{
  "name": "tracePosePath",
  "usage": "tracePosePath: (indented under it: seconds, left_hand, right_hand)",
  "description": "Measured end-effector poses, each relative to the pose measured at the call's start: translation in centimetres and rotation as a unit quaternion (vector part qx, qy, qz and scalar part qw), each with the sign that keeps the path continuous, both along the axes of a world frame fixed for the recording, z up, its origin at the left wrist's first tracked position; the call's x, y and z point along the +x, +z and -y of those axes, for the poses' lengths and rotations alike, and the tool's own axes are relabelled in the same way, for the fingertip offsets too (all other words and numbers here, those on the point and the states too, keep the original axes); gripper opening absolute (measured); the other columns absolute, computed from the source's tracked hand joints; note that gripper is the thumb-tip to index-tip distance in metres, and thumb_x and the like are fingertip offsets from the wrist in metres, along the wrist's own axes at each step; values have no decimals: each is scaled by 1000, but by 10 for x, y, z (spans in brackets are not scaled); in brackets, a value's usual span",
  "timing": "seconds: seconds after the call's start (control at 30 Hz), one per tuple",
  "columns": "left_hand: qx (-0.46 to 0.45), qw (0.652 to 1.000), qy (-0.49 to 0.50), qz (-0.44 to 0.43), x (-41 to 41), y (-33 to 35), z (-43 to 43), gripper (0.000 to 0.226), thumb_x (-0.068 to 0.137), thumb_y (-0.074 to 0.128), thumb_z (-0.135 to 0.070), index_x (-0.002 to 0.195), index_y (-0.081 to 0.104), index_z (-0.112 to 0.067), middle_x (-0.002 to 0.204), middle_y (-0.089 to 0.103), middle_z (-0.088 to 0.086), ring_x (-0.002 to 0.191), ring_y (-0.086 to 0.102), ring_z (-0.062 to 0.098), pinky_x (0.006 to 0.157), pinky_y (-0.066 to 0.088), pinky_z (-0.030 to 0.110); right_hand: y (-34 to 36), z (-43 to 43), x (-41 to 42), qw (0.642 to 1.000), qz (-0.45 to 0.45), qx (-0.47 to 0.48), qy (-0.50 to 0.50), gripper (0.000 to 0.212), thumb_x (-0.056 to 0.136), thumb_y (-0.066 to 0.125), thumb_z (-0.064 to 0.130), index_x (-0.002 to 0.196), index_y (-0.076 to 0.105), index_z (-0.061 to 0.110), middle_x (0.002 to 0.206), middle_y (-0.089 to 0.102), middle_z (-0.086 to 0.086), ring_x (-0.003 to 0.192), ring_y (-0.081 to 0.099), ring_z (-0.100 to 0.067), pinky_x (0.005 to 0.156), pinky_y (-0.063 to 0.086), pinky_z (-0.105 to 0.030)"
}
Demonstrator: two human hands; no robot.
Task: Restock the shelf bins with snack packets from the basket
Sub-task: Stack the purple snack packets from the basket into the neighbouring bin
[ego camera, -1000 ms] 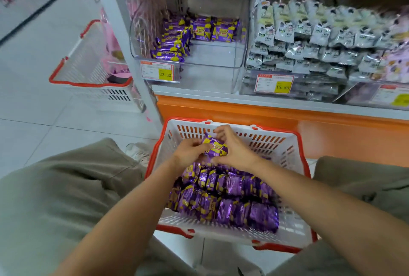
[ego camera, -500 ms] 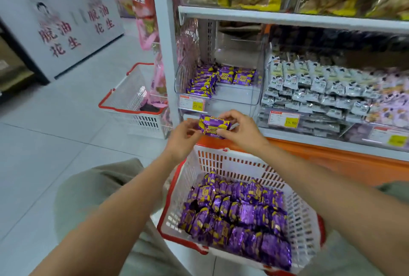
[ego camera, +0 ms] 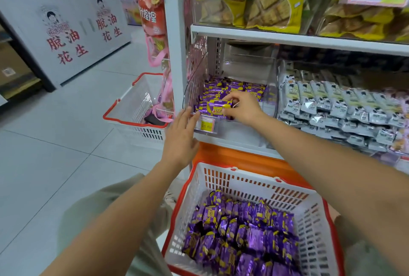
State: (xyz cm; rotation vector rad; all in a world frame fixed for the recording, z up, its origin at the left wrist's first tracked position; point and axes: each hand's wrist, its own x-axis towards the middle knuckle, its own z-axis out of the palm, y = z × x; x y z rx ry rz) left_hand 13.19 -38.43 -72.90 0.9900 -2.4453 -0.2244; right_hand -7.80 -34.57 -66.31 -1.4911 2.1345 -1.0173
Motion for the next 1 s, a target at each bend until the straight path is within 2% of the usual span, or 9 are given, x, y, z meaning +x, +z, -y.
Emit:
tracePosePath:
  seconds: [0.07, 0.27, 0.33, 0.4, 0.47, 0.57, 0.67, 0.87, 1.0]
  left_hand:
    - [-18, 1000, -5, -6, 0, -4, 3, 73, 75, 62, -3, 144, 41, -11, 152, 35, 16, 141, 31, 36, 106, 38, 54]
    - [-28, 999, -15, -25, 0, -10, 5, 71, 76, 57, -4, 145, 40, -14, 151, 36, 13, 141, 30, 32, 106, 38, 54]
    - [-26, 999, -19, -32, 0, -11, 6, 71, 75, 55, -4, 144, 40, -13, 150, 36, 14, 141, 31, 33, 105, 38, 54]
    - [-25, 999, -18, -36, 0, -12, 6, 71, 75, 55, -4, 144, 40, -14, 150, 35, 13, 141, 30, 33, 105, 38, 55]
    - [-28, 999, -16, -37, 0, -12, 6, 71, 76, 56, -3, 144, 40, -14, 151, 35, 12, 141, 30, 32, 106, 38, 54]
    - [-35, 998, -19, -39, 0, -13, 6, 71, 77, 57, -2, 145, 40, -13, 152, 34, 12, 142, 29, 31, 108, 37, 52]
    - [-35, 998, -17, -39, 0, -15, 7, 72, 77, 57, -2, 146, 38, -14, 152, 33, 12, 143, 27, 31, 108, 37, 53]
    - [-25, 999, -10, -45, -2, -16, 3, 75, 78, 59, 0, 148, 36, -14, 155, 30, 12, 145, 24, 31, 110, 34, 54]
    - [-20, 999, -5, -40, -2, -15, 2, 76, 79, 60, -1, 149, 35, -16, 156, 28, 11, 146, 22, 30, 112, 33, 52]
  right_hand:
    - [-1, 9, 1, 998, -19, 47, 41, 35, 77, 80, 12, 110, 69, 13, 79, 50, 6, 67, 46, -6, 49, 32, -6]
    - [7, 30, 1, 979, -51, 166, 102, 32, 79, 77, 6, 110, 71, 12, 70, 50, 9, 61, 44, -3, 52, 36, -10]
    - [1, 36, 5, 978, -56, 179, 92, 32, 78, 78, 5, 108, 72, 11, 82, 61, 7, 69, 51, -5, 57, 40, -9]
    - [-6, 41, 9, 977, -37, 197, 68, 30, 79, 77, 3, 108, 72, 10, 106, 67, -1, 89, 59, -11, 76, 50, -19]
    - [-9, 41, 10, 975, 54, 212, 39, 23, 79, 75, -1, 101, 71, 6, 111, 65, -8, 95, 64, -20, 87, 56, -34]
    - [-4, 34, 12, 943, 258, 208, 7, 12, 84, 68, -2, 94, 63, 0, 103, 69, -23, 77, 70, -27, 72, 61, -39]
    - [-1, 30, 10, 927, 294, 234, 11, 5, 94, 53, 5, 97, 54, 2, 103, 68, -26, 82, 70, -29, 71, 61, -38]
    - [8, 30, 8, 894, 340, 290, 40, 46, 100, 27, 31, 138, 33, 5, 122, 60, -28, 99, 64, -35, 93, 48, -42]
    - [10, 35, 8, 869, 388, 295, 85, 68, 98, 18, 41, 153, -15, 17, 114, 63, -33, 72, 46, -20, 67, 36, -32]
